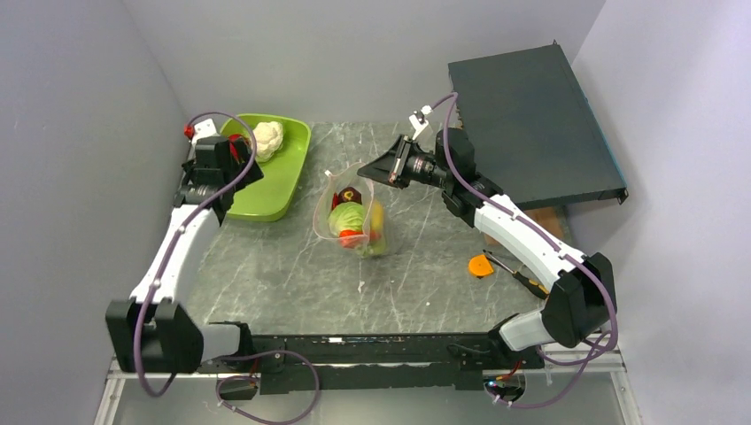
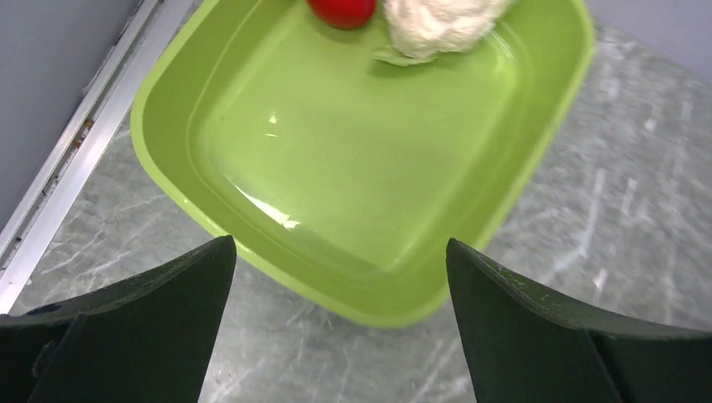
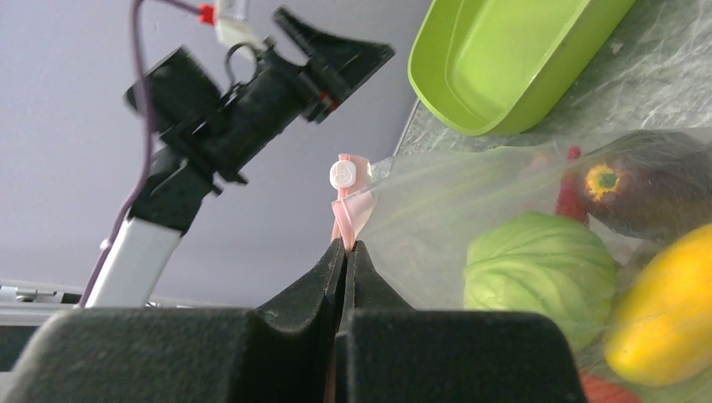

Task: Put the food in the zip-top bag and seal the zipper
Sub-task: Pick up the fake fruit from the bin, then place the fake fruit in the zipper food storage bag.

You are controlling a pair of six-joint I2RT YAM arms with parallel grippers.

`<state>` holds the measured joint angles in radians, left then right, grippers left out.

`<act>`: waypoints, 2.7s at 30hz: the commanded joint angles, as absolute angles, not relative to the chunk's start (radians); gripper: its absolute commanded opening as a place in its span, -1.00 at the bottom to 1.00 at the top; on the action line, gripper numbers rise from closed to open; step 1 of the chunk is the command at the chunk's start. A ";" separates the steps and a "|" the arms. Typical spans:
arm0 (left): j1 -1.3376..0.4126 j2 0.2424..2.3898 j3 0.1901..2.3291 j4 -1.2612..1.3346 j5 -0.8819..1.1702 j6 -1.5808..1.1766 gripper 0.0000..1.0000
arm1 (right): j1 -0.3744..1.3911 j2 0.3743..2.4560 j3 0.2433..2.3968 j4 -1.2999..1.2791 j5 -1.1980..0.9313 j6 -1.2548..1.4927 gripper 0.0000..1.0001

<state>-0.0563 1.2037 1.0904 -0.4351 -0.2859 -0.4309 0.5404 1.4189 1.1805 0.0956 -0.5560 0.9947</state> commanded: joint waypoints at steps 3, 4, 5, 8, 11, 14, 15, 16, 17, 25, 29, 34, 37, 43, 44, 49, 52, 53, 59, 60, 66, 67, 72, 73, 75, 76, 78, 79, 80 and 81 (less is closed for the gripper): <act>0.060 1.440 1.146 -0.193 -0.332 -0.436 0.99 | 0.538 1.355 1.191 0.147 -0.575 0.998 -1.00; 0.074 1.480 1.159 -0.161 -0.336 -0.428 0.99 | 0.538 1.351 1.189 0.149 -0.576 0.998 -1.00; 0.083 1.512 1.169 -0.121 -0.343 -0.411 0.99 | 0.537 1.350 1.188 0.149 -0.580 0.999 -1.00; 0.092 1.611 1.187 0.036 -0.337 -0.350 0.99 | 0.538 1.343 1.187 0.144 -0.582 0.999 -1.00; 0.103 1.716 1.238 0.117 -0.309 -0.332 0.99 | 0.537 1.331 1.192 0.127 -0.590 0.995 -1.00; 0.128 1.821 1.326 0.109 -0.261 -0.402 0.99 | 0.538 1.315 1.195 0.104 -0.595 0.989 -1.00; 0.137 1.851 1.344 0.113 -0.232 -0.428 0.99 | 0.538 1.307 1.194 0.095 -0.594 0.986 -1.00; 0.143 1.879 1.356 0.135 -0.202 -0.453 0.99 | 0.537 1.297 1.191 0.088 -0.593 0.982 -1.00; 0.151 1.904 1.368 0.152 -0.171 -0.473 0.99 | 0.538 1.287 1.188 0.077 -0.590 0.977 -1.00; 0.161 2.083 1.487 0.134 -0.164 -0.567 0.97 | 0.537 1.205 1.159 0.019 -0.562 0.940 -1.00; 0.161 2.124 1.512 0.153 -0.149 -0.616 0.96 | 0.536 1.185 1.151 0.005 -0.554 0.927 -1.00; 0.161 2.154 1.523 0.196 -0.162 -0.627 0.93 | 0.537 1.172 1.139 0.005 -0.574 0.943 -1.00; 0.161 2.176 1.544 0.193 -0.144 -0.614 0.78 | 0.537 1.159 1.134 0.005 -0.566 0.943 -1.00; 0.161 2.150 1.535 0.190 -0.120 -0.562 0.05 | 0.537 1.168 1.134 0.012 -0.573 0.955 -1.00; 0.161 2.134 1.523 0.191 -0.120 -0.551 -0.01 | 0.537 1.168 1.133 0.019 -0.576 0.959 -1.00; 0.161 2.028 1.476 0.116 -0.131 -0.474 -0.30 | 0.536 1.191 1.152 0.011 -0.564 0.937 -1.00; 0.161 1.924 1.384 0.125 -0.107 -0.436 -0.40 | 0.537 1.225 1.179 0.004 -0.569 0.918 -1.00; 0.161 1.886 1.358 0.109 -0.102 -0.434 -0.41 | 0.536 1.237 1.184 0.006 -0.570 0.917 -1.00; 0.161 1.668 1.248 -0.062 -0.001 -0.468 -0.46 | 0.537 1.281 1.189 0.022 -0.564 0.920 -1.00; 0.161 1.614 1.224 -0.080 0.034 -0.486 -0.45 | 0.537 1.284 1.190 0.023 -0.559 0.920 -1.00; 0.153 1.375 1.060 -0.102 0.347 -0.593 -0.47 | 0.536 1.306 1.208 0.005 -0.526 0.885 -1.00; 0.147 1.332 1.021 -0.080 0.396 -0.608 -0.48 | 0.537 1.309 1.211 -0.016 -0.518 0.874 -1.00; 0.077 1.094 0.886 -0.065 0.500 -0.577 -0.47 | 0.537 1.324 1.222 -0.049 -0.483 0.840 -1.00; 0.066 1.047 0.864 -0.078 0.509 -0.562 -0.47 | 0.536 1.327 1.223 -0.048 -0.479 0.837 -1.00; 0.051 0.962 0.831 -0.094 0.529 -0.547 -0.47 | 0.536 1.333 1.225 -0.046 -0.473 0.835 -1.00; 0.045 0.923 0.813 -0.096 0.549 -0.543 -0.47 | 0.535 1.336 1.225 -0.044 -0.473 0.835 -1.00; 0.039 0.840 0.787 -0.104 0.599 -0.535 -0.47 | 0.537 1.344 1.227 -0.042 -0.470 0.834 -1.00; 0.038 0.808 0.779 -0.113 0.622 -0.531 -0.47 | 0.537 1.348 1.227 -0.039 -0.470 0.835 -1.00; 0.034 0.779 0.775 -0.124 0.641 -0.526 -0.47 | 0.537 1.352 1.228 -0.037 -0.469 0.834 -1.00; 0.026 0.750 0.770 -0.131 0.655 -0.523 -0.48 | 0.535 1.359 1.230 -0.039 -0.469 0.833 -1.00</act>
<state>0.0418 0.8494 0.7868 -0.1234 0.5354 -0.5575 0.5385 1.3483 1.1774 -0.0837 -0.4953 0.8524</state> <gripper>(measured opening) 0.558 0.007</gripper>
